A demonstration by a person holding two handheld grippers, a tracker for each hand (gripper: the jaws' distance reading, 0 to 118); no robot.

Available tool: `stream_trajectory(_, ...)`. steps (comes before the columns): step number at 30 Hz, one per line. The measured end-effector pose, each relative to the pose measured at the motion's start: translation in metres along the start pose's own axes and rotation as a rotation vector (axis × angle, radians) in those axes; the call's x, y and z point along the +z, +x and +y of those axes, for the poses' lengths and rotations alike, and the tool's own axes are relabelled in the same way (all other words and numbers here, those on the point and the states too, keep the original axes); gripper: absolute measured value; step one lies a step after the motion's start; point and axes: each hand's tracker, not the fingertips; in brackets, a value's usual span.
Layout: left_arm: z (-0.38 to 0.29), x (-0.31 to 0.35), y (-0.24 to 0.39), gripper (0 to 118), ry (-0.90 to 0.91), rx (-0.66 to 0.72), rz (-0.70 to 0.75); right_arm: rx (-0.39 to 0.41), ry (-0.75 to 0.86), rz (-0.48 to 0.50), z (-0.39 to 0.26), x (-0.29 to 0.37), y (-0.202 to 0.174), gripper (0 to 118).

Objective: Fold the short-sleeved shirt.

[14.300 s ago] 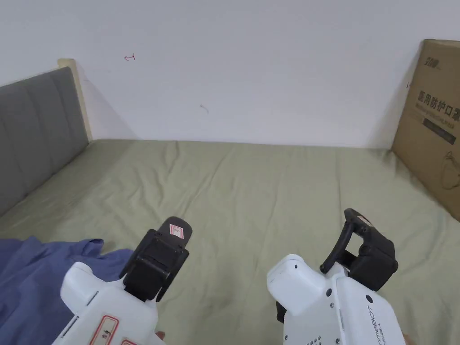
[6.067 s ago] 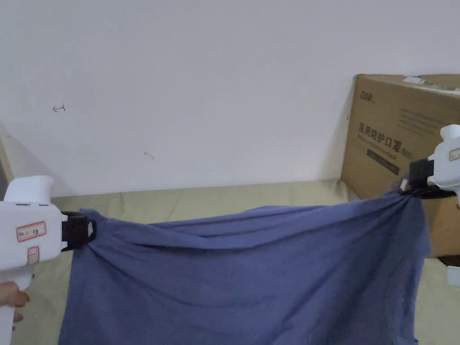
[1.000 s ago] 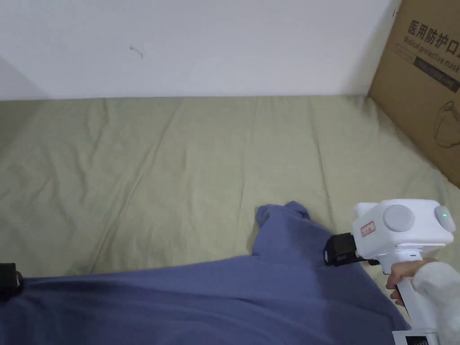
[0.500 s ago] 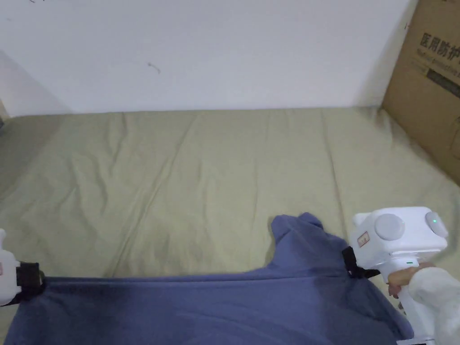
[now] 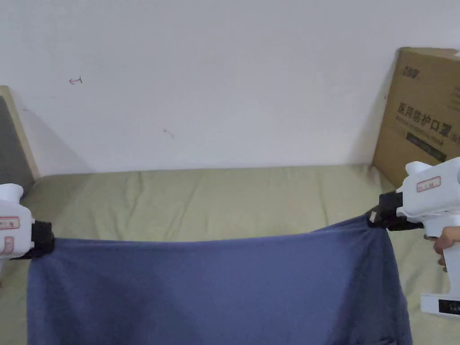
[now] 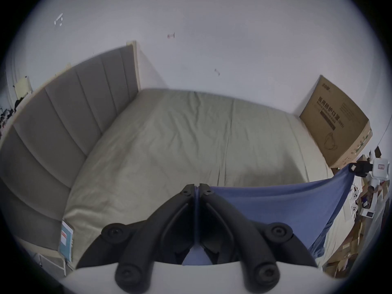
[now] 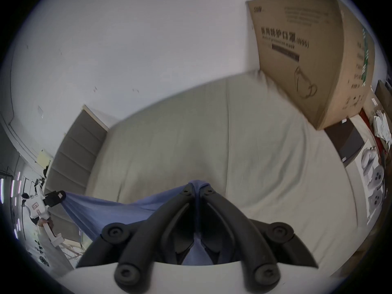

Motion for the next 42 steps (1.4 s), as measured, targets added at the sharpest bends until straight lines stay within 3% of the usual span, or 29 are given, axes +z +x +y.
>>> stream_trajectory(5,0.058,0.021,0.011,2,0.065,0.004,-0.02,0.004,0.067,-0.004,0.054,0.039,-0.02,2)
stream_trajectory(9,0.104,0.021,0.027,2,0.099,-0.08,0.042,0.0,0.092,-0.021,0.102,0.052,-0.039,2)
stream_trajectory(21,0.231,0.041,0.051,2,0.211,-0.116,0.13,-0.024,0.231,-0.106,0.219,0.098,-0.099,2)
stream_trajectory(24,0.246,0.058,0.054,2,0.27,-0.118,0.129,-0.062,0.286,-0.04,0.228,0.129,-0.118,2)
stream_trajectory(25,0.251,0.063,0.053,2,0.263,-0.133,0.133,-0.04,0.277,-0.052,0.232,0.138,-0.123,2)
stream_trajectory(29,0.259,0.082,0.045,2,0.339,-0.058,0.094,-0.021,0.376,-0.032,0.232,0.175,-0.136,2)
stream_trajectory(33,0.241,0.09,0.055,2,0.307,-0.12,0.146,0.01,0.35,-0.024,0.22,0.177,-0.138,2)
stream_trajectory(37,0.214,0.059,0.056,2,0.243,-0.137,0.151,-0.043,0.275,-0.042,0.2,0.141,-0.121,2)
stream_trajectory(42,0.158,-0.024,0.06,2,0.084,-0.163,0.173,-0.059,0.123,-0.139,0.164,0.058,-0.092,2)
